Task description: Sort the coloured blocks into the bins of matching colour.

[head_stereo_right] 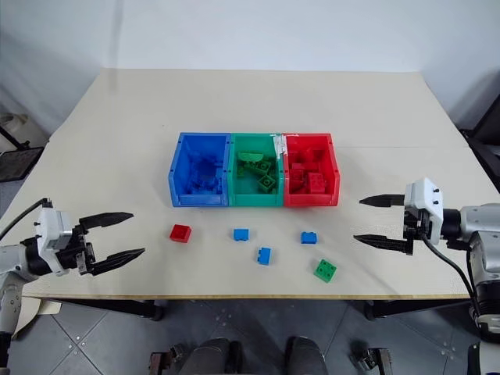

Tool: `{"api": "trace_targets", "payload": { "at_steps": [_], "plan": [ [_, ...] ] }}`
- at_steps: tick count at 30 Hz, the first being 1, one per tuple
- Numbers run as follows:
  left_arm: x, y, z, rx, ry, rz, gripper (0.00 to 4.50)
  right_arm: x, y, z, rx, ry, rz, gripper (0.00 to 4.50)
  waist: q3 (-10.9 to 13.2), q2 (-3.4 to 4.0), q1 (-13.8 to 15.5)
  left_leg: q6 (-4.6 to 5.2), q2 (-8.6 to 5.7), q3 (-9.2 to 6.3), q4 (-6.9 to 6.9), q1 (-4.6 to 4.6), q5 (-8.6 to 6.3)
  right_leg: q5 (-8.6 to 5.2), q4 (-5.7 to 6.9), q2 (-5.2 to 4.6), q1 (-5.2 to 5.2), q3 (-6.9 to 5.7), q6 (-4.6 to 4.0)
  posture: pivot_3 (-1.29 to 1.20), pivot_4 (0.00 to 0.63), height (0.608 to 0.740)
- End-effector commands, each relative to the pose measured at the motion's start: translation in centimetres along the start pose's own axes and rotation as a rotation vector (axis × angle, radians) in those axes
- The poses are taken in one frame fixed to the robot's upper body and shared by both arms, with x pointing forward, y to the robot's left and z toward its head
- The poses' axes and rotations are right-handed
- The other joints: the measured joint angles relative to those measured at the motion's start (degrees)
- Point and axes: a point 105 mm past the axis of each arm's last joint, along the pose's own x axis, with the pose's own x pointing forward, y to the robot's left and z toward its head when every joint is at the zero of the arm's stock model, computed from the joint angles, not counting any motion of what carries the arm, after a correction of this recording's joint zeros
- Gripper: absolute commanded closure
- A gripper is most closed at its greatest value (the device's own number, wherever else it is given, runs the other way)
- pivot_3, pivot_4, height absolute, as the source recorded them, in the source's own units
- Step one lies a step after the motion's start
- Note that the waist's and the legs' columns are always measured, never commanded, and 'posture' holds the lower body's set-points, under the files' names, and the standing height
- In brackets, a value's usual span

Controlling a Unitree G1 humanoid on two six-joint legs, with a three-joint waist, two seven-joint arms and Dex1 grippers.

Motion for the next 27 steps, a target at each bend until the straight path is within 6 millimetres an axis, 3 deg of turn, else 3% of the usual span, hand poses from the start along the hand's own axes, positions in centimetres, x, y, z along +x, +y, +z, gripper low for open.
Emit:
{"api": "trace_targets", "payload": {
  "at_steps": [1, 6, 11, 16, 21, 27],
  "plan": [
    [0.1, 0.4, 1.2, 0.042, -0.031, 0.018, 0.08, -0.2, -0.4, 0.8, -0.028, -0.026, -0.021, 0.00, 0.0, 0.00, 0.0, 0.00, 0.00, 0.00, 0.00, 0.00, 0.00, 0.00, 0.00, 0.00, 0.00, -0.01, 0.00, 0.00, 0.150, 0.740],
    [0.6, 1.0, 1.0, 0.001, -0.024, 0.073, 0.08, 0.2, -0.6, 1.1, -0.019, -0.036, -0.029, 0.00, 0.0, 0.00, 0.1, 0.00, -0.02, -0.04, 0.04, -0.01, 0.00, 0.00, 0.00, 0.00, 0.04, -0.01, 0.00, 0.00, 0.150, 0.740],
    [1.2, 0.4, 0.7, -0.034, 0.000, 0.029, 0.08, 0.4, -0.6, 1.4, -0.009, -0.039, -0.033, 0.00, 0.0, 0.00, 0.0, 0.00, -0.02, -0.05, 0.04, -0.01, 0.00, 0.00, 0.00, 0.02, 0.04, -0.01, 0.00, 0.00, 0.150, 0.740],
    [2.9, -1.4, 1.2, -0.049, -0.037, -0.114, 0.08, -1.6, -0.4, 1.2, 0.003, 0.027, -0.073, 0.00, 0.0, 0.01, 0.4, 0.01, -0.05, -0.17, 0.11, -0.10, 0.00, 0.00, 0.02, 0.01, 0.05, -0.04, 0.00, 0.00, 0.150, 0.740],
    [4.8, -2.3, 1.6, -0.020, -0.098, -0.211, 0.08, -3.8, 1.3, -0.1, 0.032, 0.154, -0.074, 0.00, 0.0, 0.02, 0.7, 0.04, -0.08, -0.29, 0.19, -0.12, -0.03, 0.00, 0.00, 0.02, 0.15, -0.08, 0.00, 0.00, 0.150, 0.740],
    [4.8, -2.1, 1.3, -0.037, -0.109, -0.244, 0.08, -2.0, 3.1, 0.3, 0.028, 0.209, -0.033, 0.00, 0.0, 0.05, 0.0, -0.02, 0.03, -0.16, 0.20, -0.06, -0.03, 0.00, 0.00, 0.15, 0.13, -0.16, 0.00, 0.00, 0.150, 0.740]
  ]
}}
